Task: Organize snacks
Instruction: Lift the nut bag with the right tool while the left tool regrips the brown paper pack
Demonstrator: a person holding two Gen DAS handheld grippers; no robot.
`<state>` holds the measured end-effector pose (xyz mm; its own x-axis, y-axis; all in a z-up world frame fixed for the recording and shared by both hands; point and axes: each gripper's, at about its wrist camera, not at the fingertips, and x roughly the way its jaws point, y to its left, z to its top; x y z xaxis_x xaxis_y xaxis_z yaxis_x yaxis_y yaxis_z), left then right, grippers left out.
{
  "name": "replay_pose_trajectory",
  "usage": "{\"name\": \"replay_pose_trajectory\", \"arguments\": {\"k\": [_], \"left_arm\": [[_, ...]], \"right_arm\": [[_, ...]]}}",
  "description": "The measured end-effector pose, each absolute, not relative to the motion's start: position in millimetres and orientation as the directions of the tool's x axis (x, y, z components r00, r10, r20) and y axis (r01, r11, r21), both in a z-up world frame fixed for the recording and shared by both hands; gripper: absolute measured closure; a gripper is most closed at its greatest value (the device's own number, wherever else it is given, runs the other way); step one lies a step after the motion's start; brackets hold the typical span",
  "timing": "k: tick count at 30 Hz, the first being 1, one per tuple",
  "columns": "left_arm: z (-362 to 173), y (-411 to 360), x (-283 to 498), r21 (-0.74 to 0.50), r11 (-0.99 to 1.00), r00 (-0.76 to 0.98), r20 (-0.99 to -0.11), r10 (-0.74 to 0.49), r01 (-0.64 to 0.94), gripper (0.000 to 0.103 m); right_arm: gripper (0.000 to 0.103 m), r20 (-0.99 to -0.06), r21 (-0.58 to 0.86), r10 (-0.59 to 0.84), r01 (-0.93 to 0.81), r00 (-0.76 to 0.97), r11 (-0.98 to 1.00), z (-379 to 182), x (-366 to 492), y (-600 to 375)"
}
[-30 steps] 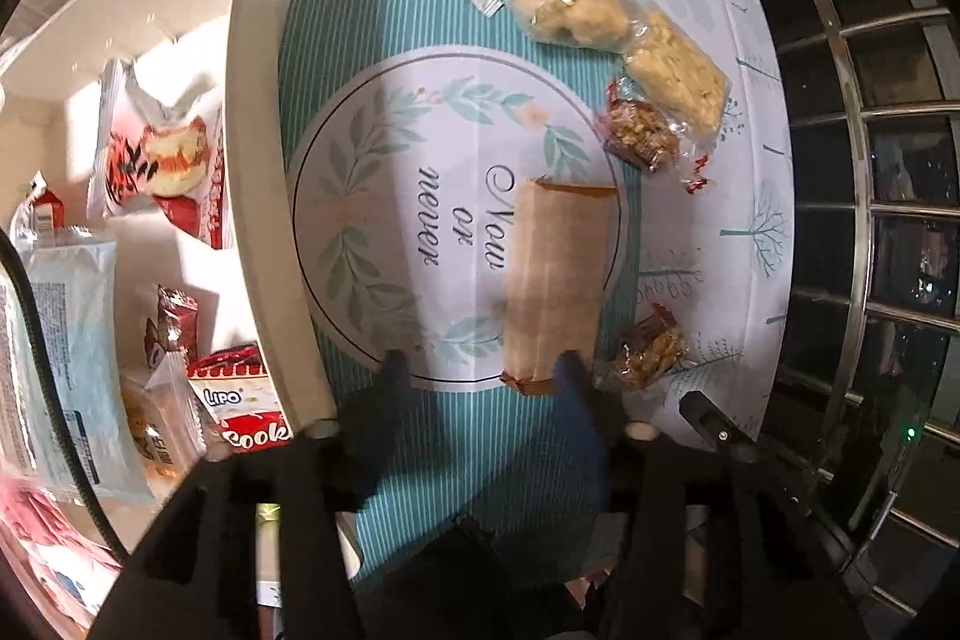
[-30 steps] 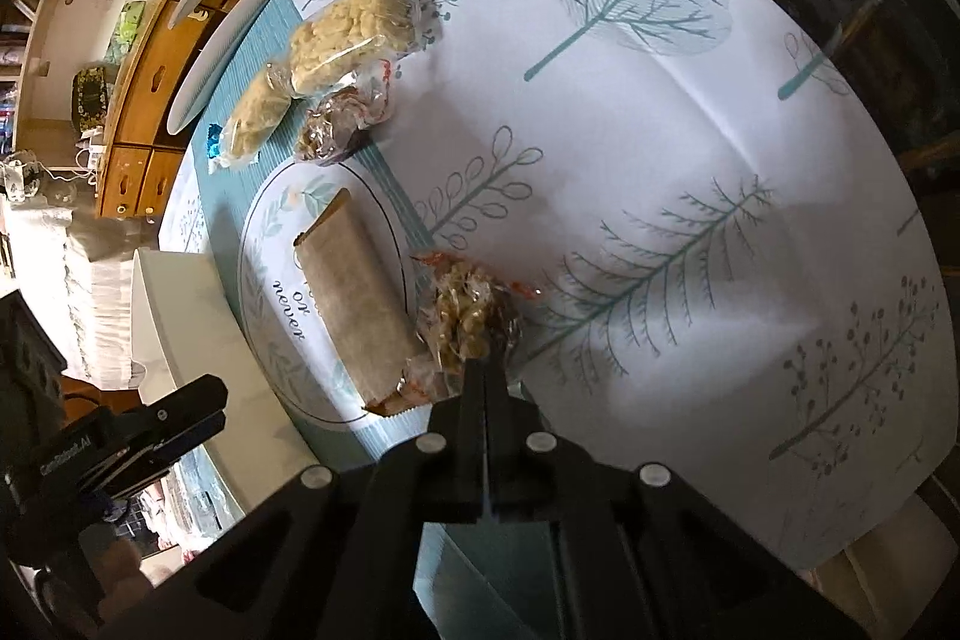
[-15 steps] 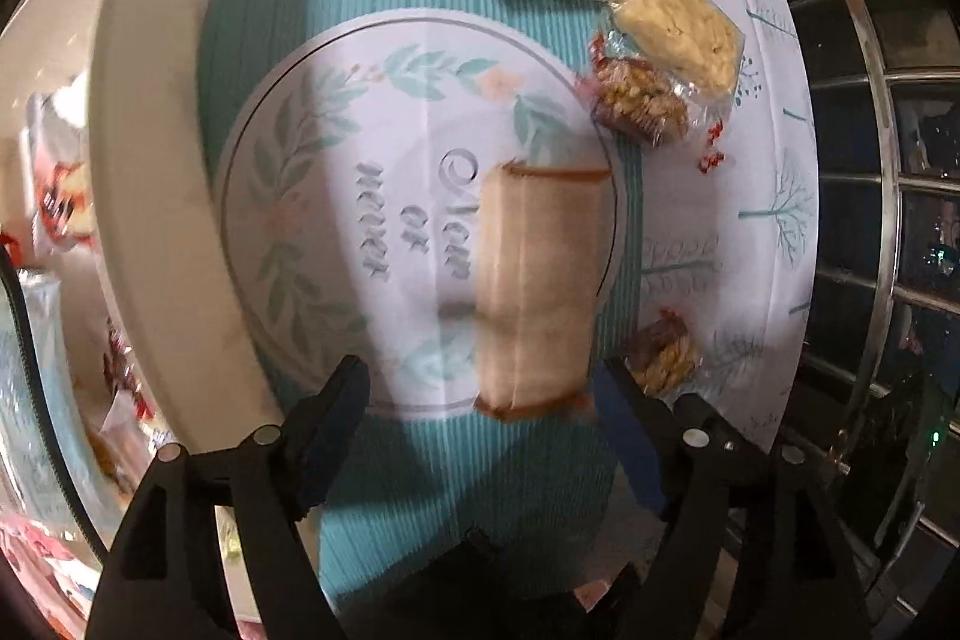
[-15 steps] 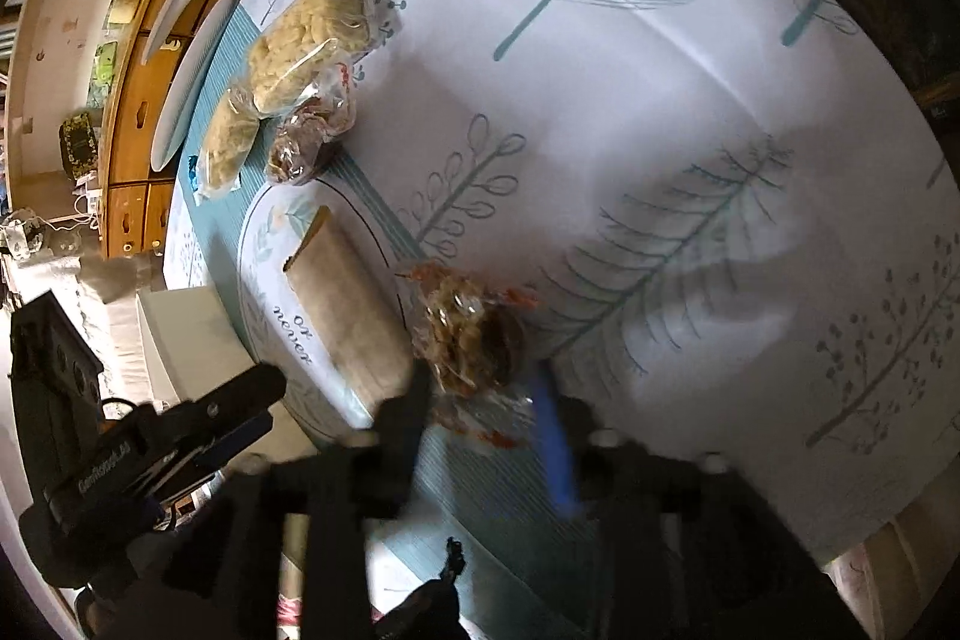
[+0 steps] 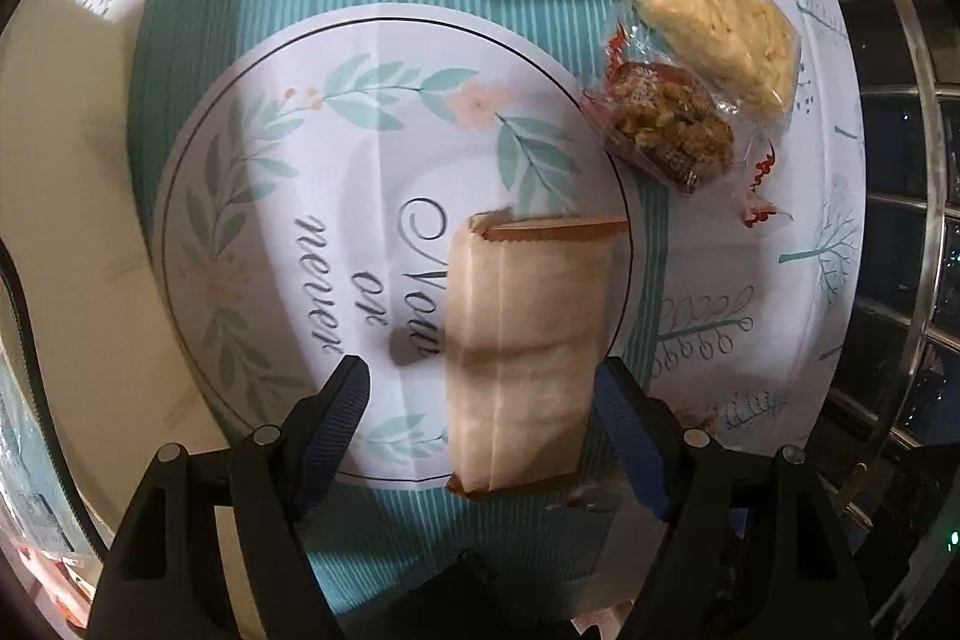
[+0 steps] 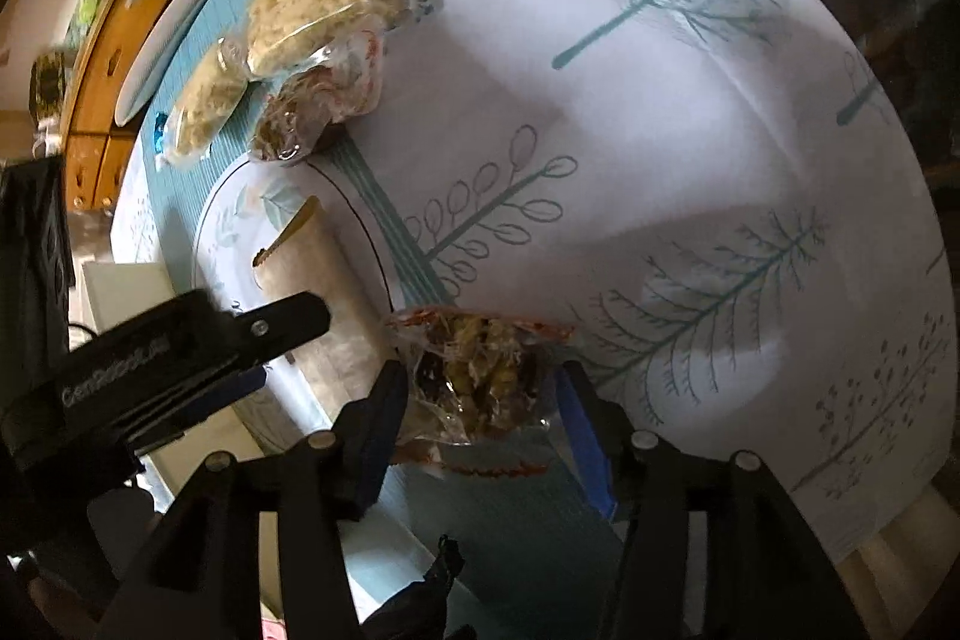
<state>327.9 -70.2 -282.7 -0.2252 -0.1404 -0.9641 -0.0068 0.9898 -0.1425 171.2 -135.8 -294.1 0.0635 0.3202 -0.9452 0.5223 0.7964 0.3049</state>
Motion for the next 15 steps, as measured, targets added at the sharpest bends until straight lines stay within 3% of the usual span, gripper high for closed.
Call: {"name": "replay_pose_trajectory", "arguments": {"k": [5, 8, 12, 15], "left_arm": [[-287.8, -86.2, 330.9, -0.099, 0.995, -0.235, -0.968, -0.09, 0.027, 0.027], [-290.8, -93.2, 332.1, -0.065, 0.997, -0.239, -0.97, -0.053, 0.042, 0.034], [-295.1, -102.0, 333.4, -0.061, 0.997, -0.247, -0.968, -0.05, 0.038, 0.035], [-301.0, -111.2, 333.2, -0.058, 0.998, -0.264, -0.963, -0.047, 0.036, 0.038]], "right_arm": [[0.049, -0.955, 0.268, 0.297, 0.484, 0.019, 0.833, -300.3, 178.3, -129.6], [0.049, -0.955, 0.269, 0.296, 0.462, 0.016, 0.845, -301.6, 181.9, -127.4], [0.05, -0.959, 0.262, 0.283, 0.431, 0.014, 0.863, -300.4, 185.1, -122.1], [0.067, -0.958, 0.261, 0.286, 0.426, 0.006, 0.867, -304.0, 184.4, -119.4]]}}
